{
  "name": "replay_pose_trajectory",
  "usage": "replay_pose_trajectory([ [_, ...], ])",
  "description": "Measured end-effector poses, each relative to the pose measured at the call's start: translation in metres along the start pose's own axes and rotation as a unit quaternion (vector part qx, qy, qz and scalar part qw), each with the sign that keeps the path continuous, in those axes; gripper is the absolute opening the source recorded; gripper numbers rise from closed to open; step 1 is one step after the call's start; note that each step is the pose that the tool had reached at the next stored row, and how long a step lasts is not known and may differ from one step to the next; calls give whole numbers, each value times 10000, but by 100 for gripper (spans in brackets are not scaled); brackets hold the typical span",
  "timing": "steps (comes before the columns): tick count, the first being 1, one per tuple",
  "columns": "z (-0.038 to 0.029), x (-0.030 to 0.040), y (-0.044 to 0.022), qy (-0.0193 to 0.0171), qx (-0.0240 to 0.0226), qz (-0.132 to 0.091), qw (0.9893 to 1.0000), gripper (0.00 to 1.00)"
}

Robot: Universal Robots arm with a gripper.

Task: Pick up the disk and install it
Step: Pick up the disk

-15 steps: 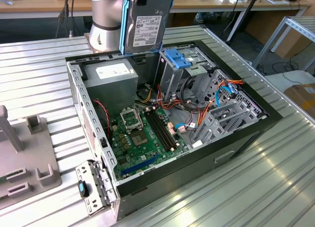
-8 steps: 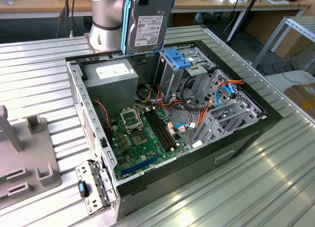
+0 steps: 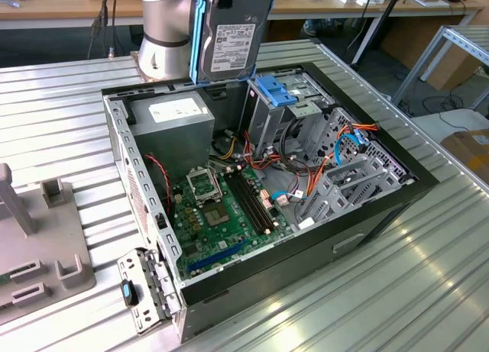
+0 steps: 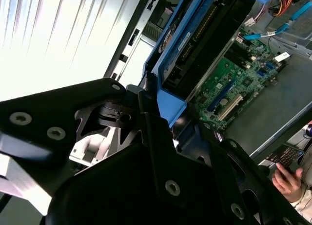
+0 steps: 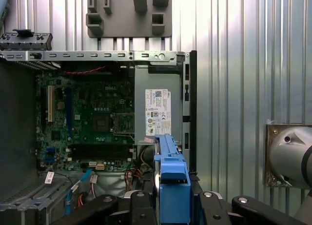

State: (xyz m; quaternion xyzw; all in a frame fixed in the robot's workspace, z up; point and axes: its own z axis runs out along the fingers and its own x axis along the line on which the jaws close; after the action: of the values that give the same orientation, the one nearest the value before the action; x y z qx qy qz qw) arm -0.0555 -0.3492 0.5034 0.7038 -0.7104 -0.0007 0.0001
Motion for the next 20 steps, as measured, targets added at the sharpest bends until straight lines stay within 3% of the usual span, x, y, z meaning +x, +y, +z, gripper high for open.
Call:
replay_pose_trajectory([
  [20,0,-1,-52,0,0,0,10000,37],
])
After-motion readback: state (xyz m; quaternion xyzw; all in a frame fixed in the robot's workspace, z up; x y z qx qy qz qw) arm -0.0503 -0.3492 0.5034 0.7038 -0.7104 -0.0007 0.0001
